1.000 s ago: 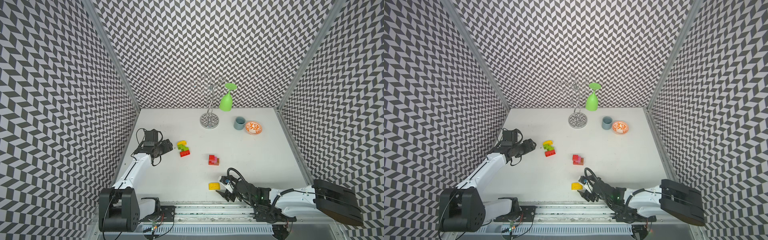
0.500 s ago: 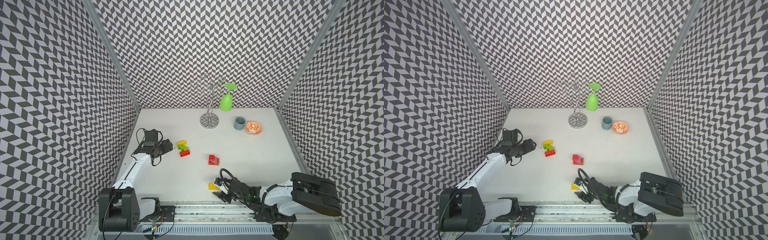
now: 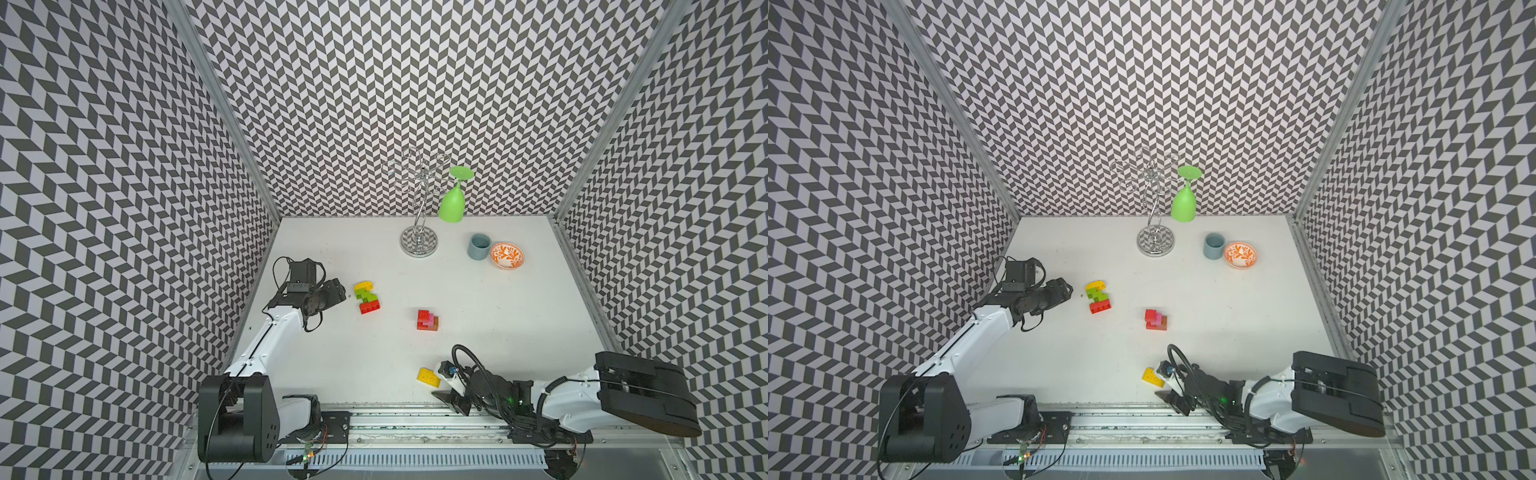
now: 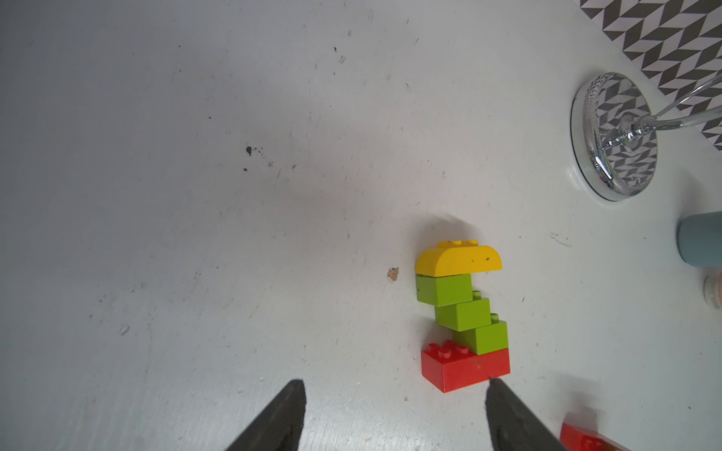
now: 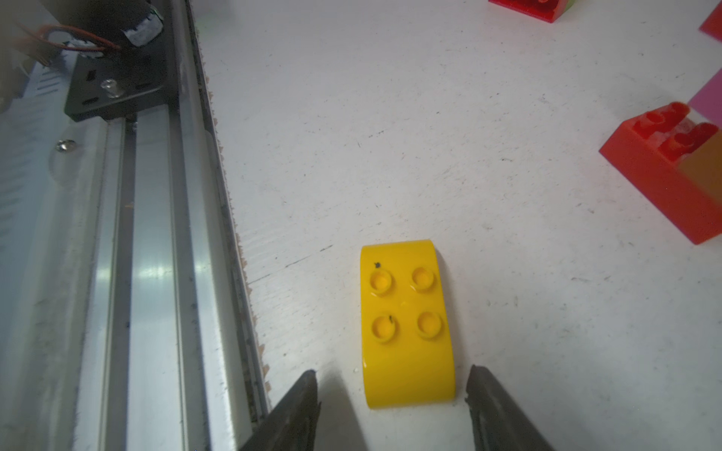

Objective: Assemble the letter s with lego
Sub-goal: Pick up the lego brick from the center of the board, then assemble the lego brick with the lego brick.

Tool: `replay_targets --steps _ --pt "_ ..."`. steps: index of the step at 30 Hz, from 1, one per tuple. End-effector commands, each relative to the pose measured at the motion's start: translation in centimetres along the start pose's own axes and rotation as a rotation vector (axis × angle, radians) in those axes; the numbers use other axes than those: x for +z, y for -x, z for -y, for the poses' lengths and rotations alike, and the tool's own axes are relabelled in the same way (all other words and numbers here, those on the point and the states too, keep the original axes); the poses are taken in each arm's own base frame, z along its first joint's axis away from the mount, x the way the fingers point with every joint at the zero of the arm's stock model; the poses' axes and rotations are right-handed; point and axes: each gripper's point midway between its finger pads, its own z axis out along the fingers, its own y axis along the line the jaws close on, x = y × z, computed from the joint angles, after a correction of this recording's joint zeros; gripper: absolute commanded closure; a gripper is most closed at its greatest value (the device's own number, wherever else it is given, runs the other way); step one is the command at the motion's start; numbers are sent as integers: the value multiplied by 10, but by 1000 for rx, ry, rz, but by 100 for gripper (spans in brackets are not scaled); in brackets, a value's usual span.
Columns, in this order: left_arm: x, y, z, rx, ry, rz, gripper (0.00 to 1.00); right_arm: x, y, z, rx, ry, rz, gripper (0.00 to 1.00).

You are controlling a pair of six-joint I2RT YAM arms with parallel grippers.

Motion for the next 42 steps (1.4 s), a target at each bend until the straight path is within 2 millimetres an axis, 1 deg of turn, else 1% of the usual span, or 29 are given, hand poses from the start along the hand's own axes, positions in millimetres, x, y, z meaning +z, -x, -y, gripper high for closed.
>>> replay_targets --steps 1,6,13,16,18,21,23,24,26,27,29,31,33,34,35,36,37,40,42 --pt "1 1 3 7 -13 5 26 1 6 4 12 -26 36 41" --pt "1 1 3 7 -12 5 26 5 1 2 -4 -22 14 48" --pt "1 1 2 6 -8 6 26 3 -3 1 -6 -7 7 58" --pt "0 1 2 6 -10 7 26 2 -2 0 -8 -2 10 63" --pt "1 1 2 7 -8 5 26 3 -1 -1 -14 3 9 69" --pt "1 1 2 6 -12 5 26 3 8 -7 -29 27 15 82" --pt "1 1 4 9 -22 2 26 2 27 -22 -60 93 28 88" --pt "1 0 6 13 -34 -1 26 0 39 -26 -77 110 36 89" --pt "2 -3 18 22 -107 -14 25 -9 77 -32 -124 117 73 91" --pt "1 -4 27 25 -157 -21 25 -16 91 -31 -146 105 90 92" --pt "-1 -10 51 23 -306 -46 24 -34 126 -19 -180 32 151 92" --pt "-10 -19 85 14 -514 -89 22 -57 160 -12 -258 3 235 93" --pt "-21 -29 115 7 -692 -133 20 -77 188 -1 -345 -39 290 93" --pt "-27 -36 130 5 -766 -156 19 -85 198 6 -388 -55 306 94" --pt "-31 -41 142 10 -815 -173 18 -90 203 15 -416 -71 310 94" --pt "-36 -47 155 26 -866 -188 16 -95 207 28 -442 -96 305 94" --pt "-40 -55 167 37 -906 -210 14 -97 207 40 -466 -103 287 94" --pt "-48 -71 190 51 -997 -255 10 -100 202 75 -504 -101 229 96" --pt "-47 -82 197 46 -1028 -289 9 -99 195 90 -515 -69 208 96"
